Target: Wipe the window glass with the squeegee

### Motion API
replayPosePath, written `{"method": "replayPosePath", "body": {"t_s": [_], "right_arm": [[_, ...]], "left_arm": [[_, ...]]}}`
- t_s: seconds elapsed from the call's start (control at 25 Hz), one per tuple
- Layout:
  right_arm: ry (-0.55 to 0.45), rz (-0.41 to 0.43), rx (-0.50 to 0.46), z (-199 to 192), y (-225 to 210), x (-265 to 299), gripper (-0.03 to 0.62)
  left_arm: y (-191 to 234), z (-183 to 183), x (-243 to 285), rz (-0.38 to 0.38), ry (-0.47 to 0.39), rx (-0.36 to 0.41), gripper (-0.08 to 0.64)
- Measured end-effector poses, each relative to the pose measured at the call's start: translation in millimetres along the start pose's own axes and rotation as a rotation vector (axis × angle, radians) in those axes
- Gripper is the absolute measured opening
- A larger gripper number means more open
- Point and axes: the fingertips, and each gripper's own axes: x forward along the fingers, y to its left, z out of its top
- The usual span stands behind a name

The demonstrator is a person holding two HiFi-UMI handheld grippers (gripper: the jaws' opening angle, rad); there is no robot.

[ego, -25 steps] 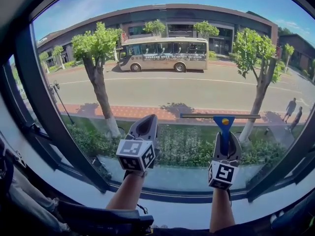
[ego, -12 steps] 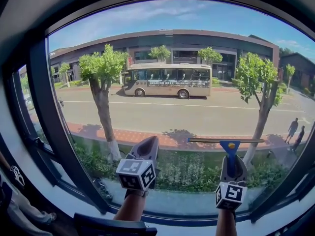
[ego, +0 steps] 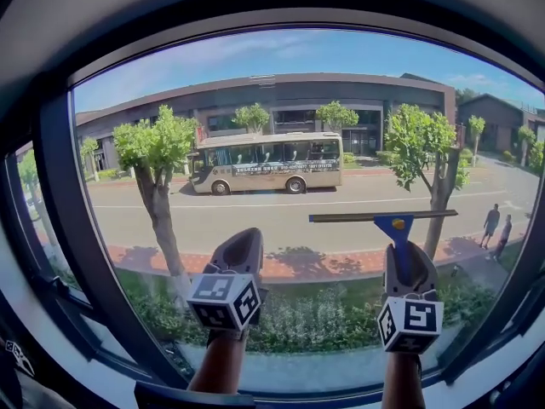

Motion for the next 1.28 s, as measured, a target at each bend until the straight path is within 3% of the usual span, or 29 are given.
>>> {"method": "replayPosePath", "body": {"t_s": [0.24, 0.8, 1.04, 1.28], "right_arm": [[-0.042, -0.015, 0.012, 58, 25, 30, 0.143], [-0.237, -0.02, -0.056, 235, 60, 112, 0.143], [-0.244, 0.014, 0.005, 281, 69, 137, 0.143], [-0.237, -0.043, -0.042, 307, 77, 159, 0.143]], "left_arm": [[27, 47, 12, -0.037, -0.05, 0.03, 0.0], [77, 171, 47, -0.045, -0.218, 0.239, 0.0], [91, 213, 56, -0.079, -0.245, 0.198, 0.0], [106, 235, 54, -0.053, -0.28, 0.221, 0.0]]}}
